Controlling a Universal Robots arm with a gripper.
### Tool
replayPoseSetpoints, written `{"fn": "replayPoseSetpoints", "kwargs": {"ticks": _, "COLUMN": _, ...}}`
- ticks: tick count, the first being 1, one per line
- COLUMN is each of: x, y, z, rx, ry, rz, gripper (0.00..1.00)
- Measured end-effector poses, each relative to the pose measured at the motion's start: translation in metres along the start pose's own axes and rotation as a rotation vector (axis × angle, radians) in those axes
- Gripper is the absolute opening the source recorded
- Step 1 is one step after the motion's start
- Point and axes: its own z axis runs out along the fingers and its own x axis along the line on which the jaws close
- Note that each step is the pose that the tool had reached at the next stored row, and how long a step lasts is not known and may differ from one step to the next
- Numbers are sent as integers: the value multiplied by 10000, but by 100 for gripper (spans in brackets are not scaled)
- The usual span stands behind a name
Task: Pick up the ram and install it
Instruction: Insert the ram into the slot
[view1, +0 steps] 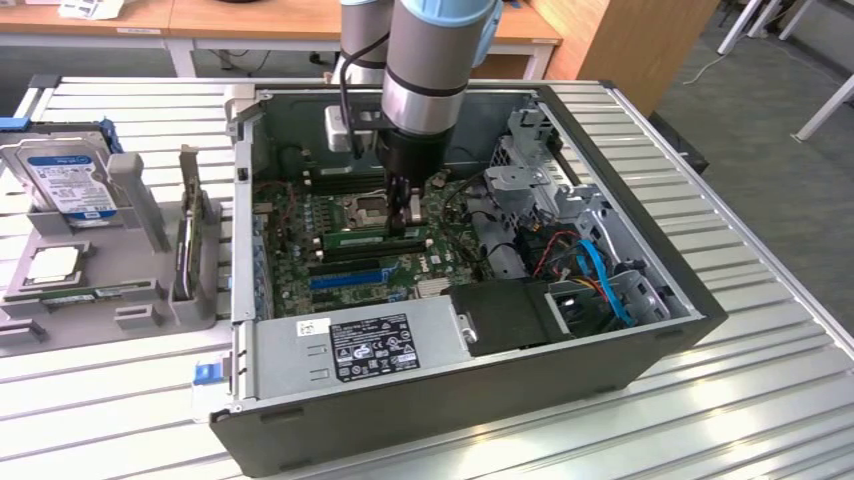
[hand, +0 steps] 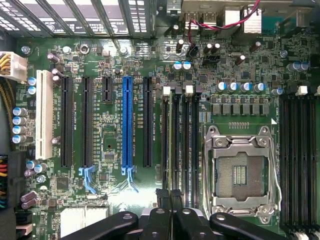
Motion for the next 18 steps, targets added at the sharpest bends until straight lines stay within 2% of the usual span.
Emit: {"fn": "replayPoseSetpoints", "kwargs": {"ticks": 18, "x": 8, "y": -1, "z": 30, "rx": -1, "ry": 5, "rz": 0, "gripper": 11}}
